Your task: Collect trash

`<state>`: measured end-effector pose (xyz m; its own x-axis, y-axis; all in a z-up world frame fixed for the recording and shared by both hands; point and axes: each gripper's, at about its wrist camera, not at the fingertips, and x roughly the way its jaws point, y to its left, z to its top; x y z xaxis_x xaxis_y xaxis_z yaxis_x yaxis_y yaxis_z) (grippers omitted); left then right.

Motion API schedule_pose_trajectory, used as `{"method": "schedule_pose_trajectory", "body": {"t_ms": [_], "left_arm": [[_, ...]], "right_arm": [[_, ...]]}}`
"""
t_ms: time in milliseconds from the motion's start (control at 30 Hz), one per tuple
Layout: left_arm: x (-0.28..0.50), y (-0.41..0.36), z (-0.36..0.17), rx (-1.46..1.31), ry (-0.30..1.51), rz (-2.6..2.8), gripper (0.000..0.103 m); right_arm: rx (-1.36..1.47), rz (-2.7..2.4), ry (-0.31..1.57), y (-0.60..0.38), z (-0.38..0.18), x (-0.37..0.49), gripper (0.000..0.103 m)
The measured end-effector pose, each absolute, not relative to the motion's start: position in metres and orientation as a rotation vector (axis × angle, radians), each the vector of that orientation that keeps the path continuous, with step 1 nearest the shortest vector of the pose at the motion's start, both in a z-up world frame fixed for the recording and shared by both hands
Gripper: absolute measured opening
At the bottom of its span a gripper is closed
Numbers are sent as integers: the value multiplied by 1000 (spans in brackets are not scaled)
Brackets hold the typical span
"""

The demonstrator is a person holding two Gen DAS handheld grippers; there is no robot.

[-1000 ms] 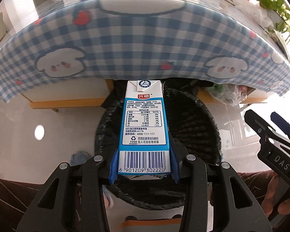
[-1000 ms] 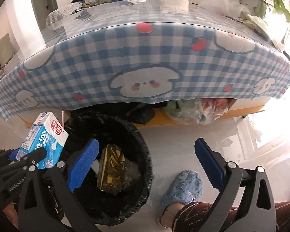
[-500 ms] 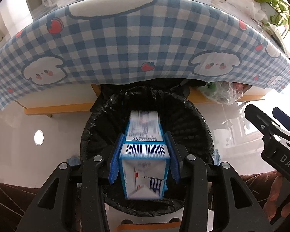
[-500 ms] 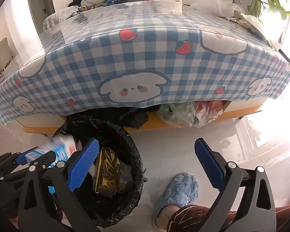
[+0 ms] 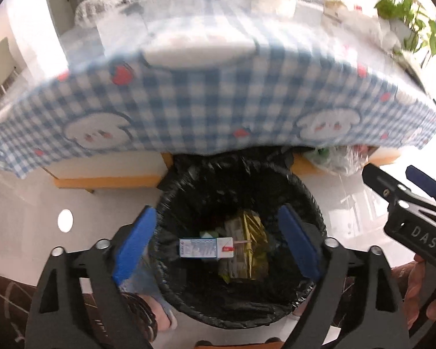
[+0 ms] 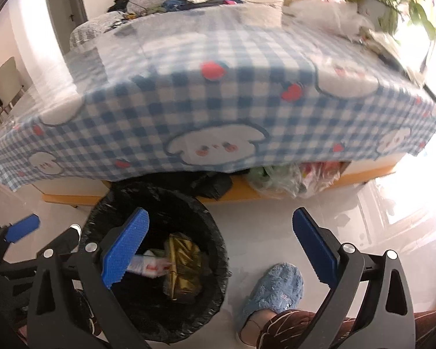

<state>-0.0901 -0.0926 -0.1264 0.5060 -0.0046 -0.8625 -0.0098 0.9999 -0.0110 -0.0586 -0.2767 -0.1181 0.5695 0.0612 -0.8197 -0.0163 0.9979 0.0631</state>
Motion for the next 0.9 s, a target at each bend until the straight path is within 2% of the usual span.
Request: {"method": "schedule_pose_trajectory", "body": {"t_ms": [133,433,900], "left_arm": [[-100,-74,-95,-42,974,14,97],[-128,-53,-34,-71,876,-14,97],[-182,-44,-24,-54,872,-21,97]], "right_arm": [[40,84,915,-263,-91,-66,95],[20,115,836,-246,-31,-94,95],[22,131,774,-243,0,-159,95]]}}
